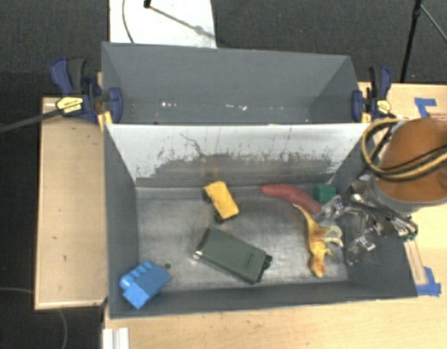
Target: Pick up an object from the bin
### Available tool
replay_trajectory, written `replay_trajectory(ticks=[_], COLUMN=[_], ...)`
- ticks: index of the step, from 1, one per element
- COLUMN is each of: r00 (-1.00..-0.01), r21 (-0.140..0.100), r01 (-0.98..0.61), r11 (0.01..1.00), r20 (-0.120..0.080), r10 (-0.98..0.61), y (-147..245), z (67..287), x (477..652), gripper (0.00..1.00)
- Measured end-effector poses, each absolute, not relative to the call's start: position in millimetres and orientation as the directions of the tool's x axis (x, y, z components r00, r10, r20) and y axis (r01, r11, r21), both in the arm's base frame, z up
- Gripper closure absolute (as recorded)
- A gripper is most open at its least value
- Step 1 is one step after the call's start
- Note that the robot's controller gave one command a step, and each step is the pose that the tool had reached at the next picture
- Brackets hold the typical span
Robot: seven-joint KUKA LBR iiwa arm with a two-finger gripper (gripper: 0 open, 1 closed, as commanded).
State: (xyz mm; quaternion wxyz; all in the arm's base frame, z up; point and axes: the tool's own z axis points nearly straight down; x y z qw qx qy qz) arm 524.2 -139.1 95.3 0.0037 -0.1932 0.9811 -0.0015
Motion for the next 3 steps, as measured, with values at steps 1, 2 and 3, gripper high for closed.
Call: replay_trajectory(ticks=[1, 2, 3], r00=[-0.777, -0.777, -0.745], r21=[-0.003, -0.003, 0.0], r01=[-0.63, -0.63, -0.667], r11=[0.777, 0.777, 0.745], r20=[-0.004, -0.004, 0.001], r10=[-0.63, -0.63, -0.667], y=[-103, -103, -100], z=[81, 81, 78], x=[521.2, 521.2, 535.2], gripper=[1.0, 1.0, 1.0])
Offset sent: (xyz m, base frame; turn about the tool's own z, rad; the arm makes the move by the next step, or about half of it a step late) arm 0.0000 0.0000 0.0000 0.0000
